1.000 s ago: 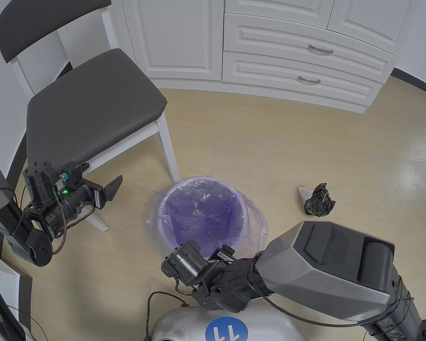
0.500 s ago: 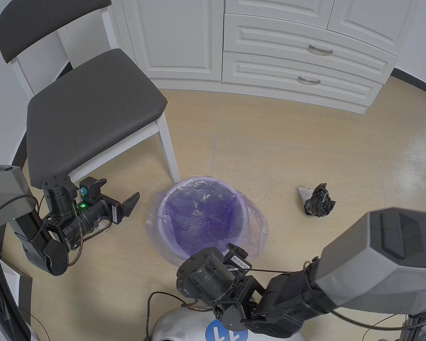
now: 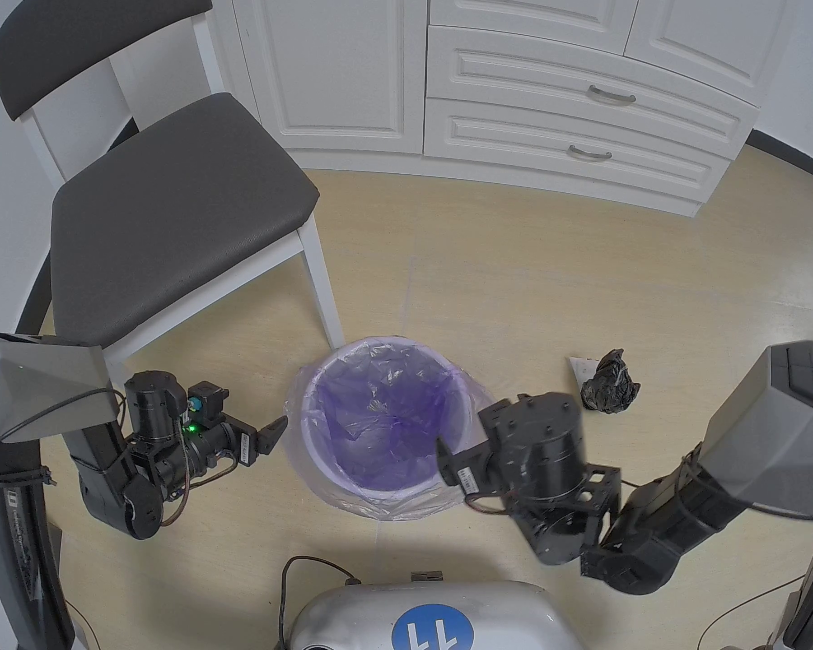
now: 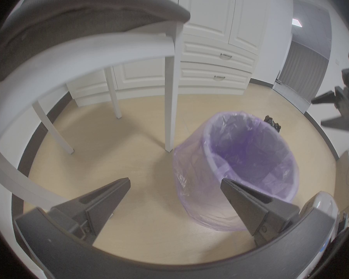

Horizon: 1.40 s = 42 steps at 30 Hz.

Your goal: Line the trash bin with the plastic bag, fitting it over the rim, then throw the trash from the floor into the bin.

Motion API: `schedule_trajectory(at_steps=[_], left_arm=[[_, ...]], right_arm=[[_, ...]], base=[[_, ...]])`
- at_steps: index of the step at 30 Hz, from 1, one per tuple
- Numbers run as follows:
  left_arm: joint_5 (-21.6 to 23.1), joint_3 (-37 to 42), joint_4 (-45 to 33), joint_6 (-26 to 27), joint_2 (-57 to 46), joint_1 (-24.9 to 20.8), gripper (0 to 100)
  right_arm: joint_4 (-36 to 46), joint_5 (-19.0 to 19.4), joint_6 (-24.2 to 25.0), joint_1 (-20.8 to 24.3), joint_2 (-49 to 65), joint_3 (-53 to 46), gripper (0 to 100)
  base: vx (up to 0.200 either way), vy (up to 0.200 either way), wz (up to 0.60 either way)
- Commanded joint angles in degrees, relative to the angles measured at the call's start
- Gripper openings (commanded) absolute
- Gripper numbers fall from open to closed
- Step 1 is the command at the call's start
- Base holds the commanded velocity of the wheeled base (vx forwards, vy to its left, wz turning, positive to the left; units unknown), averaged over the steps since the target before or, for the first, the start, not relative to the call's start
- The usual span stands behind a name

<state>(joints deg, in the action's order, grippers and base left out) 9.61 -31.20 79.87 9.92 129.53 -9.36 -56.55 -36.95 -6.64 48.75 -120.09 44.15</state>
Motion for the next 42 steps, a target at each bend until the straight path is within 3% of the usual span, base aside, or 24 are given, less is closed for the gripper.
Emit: schedule_trajectory(at_steps=[1,5,9,20,25,28,31,37,42], left_arm=[[0.24,-2.91,3.45,0.01,11.72,0.22,100],[0.24,-7.3,3.45,0.01,16.64,0.13,100],[0.33,-15.21,1.07,0.01,20.86,-0.04,100],[-0.47,-40.35,-30.39,0.1,22.53,1.45,100],[-5.83,-46.15,-36.02,3.88,24.11,2.51,100],[-5.65,-43.51,-35.22,4.05,23.05,2.59,100],[-4.77,-35.95,-31.36,3.88,18.92,2.42,100],[-2.49,-16.35,-15.01,4.05,13.21,2.16,100],[-2.49,-6.16,-6.31,4.23,10.75,2.16,100]], right_arm=[[-9.01,5.13,0.58,-9.81,2.76,-8.03,100],[-11.48,8.74,0.49,-15.7,2.32,-8.03,100],[-11.04,10.23,0.58,-18.69,2.14,-5.04,100],[-10.95,12.69,0.58,-27.66,-4.19,0.32,100],[-10.07,14.27,0.58,-30.47,-7.35,2.69,100],[-8.75,14.89,0.58,-31.61,-7.0,2.96,100],[-8.57,15.33,0.67,-32.05,-6.47,2.78,100],[-8.57,16.73,0.93,-32.23,-5.59,2.34,100],[-8.31,16.73,0.76,-32.23,-2.61,-0.03,100]], base=[[0.0,0.0,0.0],[0.0,0.0,0.0],[0.0,0.0,0.0],[0.0,0.0,0.0],[0.0,0.0,0.0],[0.0,0.0,0.0],[0.0,0.0,0.0],[0.0,0.0,0.0],[0.0,0.0,0.0]])
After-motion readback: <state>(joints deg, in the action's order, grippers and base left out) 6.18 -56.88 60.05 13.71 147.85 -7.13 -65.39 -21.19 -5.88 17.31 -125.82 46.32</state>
